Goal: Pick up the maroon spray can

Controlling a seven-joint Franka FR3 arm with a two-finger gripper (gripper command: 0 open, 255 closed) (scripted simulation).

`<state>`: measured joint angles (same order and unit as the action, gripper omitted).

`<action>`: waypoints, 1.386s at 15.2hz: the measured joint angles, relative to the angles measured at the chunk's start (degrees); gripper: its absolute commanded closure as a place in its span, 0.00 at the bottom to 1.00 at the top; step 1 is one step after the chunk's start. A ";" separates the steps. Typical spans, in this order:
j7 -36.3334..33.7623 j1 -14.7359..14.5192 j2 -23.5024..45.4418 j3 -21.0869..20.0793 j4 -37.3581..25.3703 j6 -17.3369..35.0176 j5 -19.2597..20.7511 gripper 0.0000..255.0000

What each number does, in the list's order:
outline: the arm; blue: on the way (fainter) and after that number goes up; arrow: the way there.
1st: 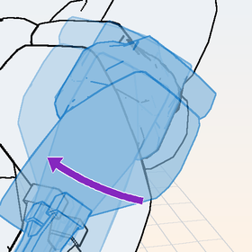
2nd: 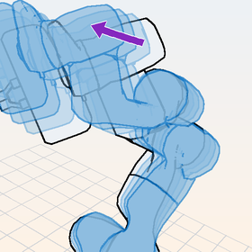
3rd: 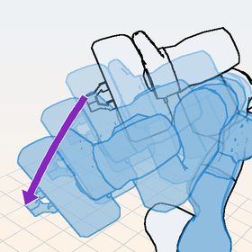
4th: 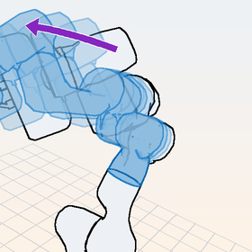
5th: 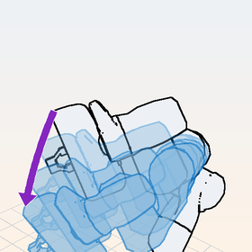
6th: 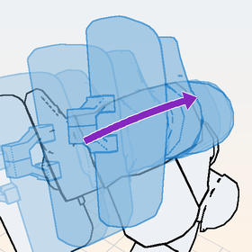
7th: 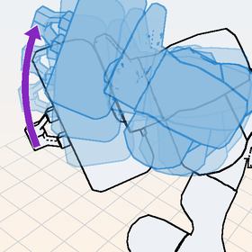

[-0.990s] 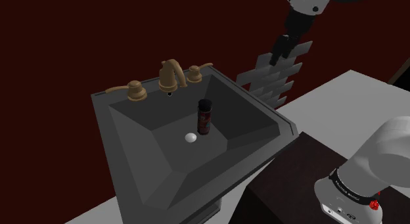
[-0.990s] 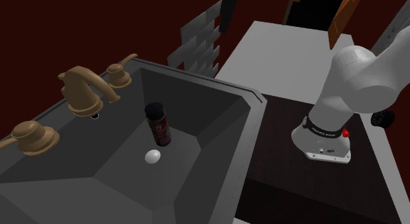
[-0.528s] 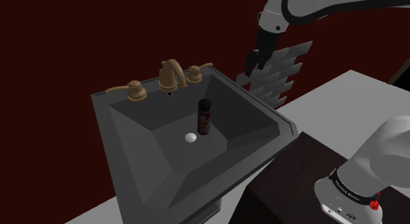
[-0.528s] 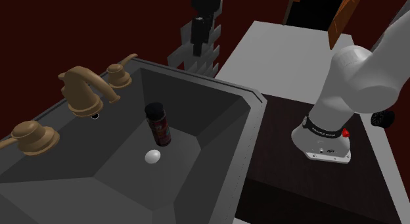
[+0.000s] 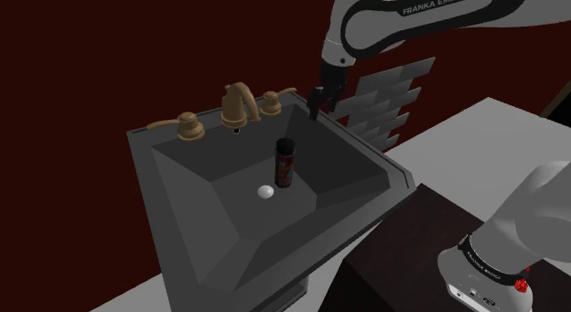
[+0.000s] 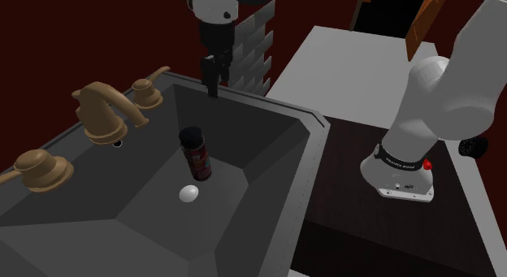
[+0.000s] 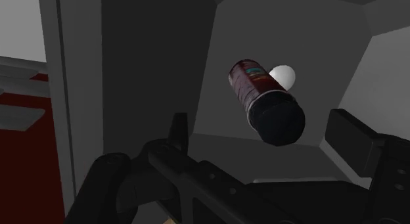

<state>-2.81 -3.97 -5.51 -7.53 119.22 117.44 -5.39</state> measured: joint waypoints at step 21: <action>-2.80 -3.24 27.68 -2.23 -16.08 8.50 -0.11 1.00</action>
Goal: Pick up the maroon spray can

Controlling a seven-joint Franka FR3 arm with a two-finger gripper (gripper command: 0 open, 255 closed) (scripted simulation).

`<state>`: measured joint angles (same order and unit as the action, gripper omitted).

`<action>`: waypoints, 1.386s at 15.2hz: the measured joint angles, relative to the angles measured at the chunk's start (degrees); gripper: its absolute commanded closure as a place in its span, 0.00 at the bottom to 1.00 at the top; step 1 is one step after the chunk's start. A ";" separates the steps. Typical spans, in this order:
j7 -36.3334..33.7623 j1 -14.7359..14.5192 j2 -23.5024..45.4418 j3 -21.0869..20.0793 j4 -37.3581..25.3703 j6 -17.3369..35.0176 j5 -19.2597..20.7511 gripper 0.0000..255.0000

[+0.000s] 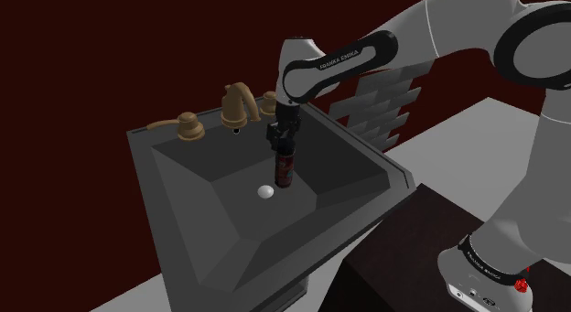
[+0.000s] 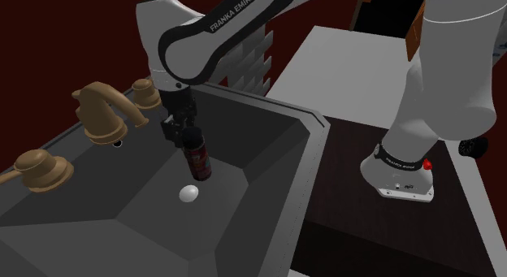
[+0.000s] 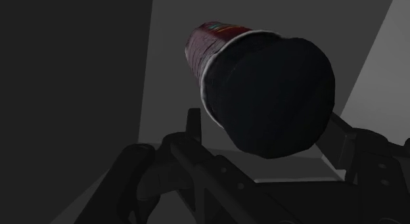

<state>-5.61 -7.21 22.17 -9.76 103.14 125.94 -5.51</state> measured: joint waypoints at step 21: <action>-0.53 0.26 -3.28 -0.09 -3.83 -7.15 -0.15 1.00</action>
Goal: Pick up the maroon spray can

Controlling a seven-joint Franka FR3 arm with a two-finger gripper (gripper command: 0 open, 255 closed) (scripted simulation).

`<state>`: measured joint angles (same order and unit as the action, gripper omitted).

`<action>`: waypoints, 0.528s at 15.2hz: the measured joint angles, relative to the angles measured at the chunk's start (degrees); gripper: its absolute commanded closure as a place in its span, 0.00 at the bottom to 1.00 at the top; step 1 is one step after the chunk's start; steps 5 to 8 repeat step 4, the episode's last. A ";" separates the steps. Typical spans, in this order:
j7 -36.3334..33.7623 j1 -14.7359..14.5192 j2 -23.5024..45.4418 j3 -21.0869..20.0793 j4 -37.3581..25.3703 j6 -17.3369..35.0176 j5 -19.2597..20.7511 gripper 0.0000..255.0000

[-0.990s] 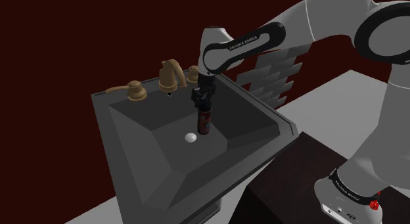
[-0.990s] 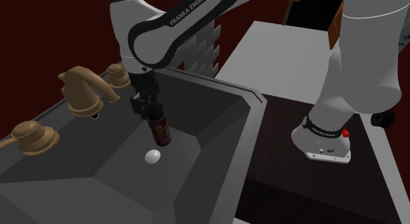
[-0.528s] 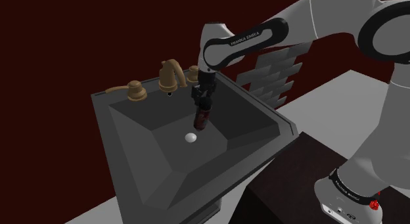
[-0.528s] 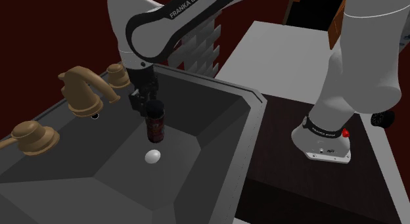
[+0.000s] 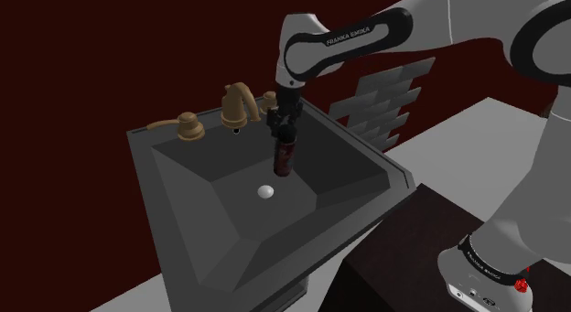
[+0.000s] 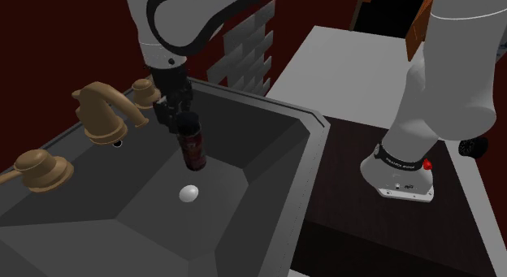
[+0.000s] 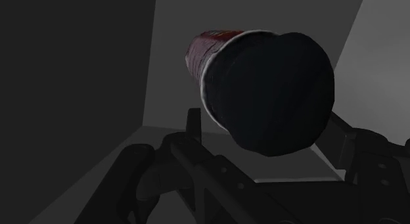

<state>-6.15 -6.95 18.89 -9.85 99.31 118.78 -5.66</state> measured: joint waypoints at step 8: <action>-0.28 0.01 -1.16 -0.07 -1.13 -2.25 -0.07 1.00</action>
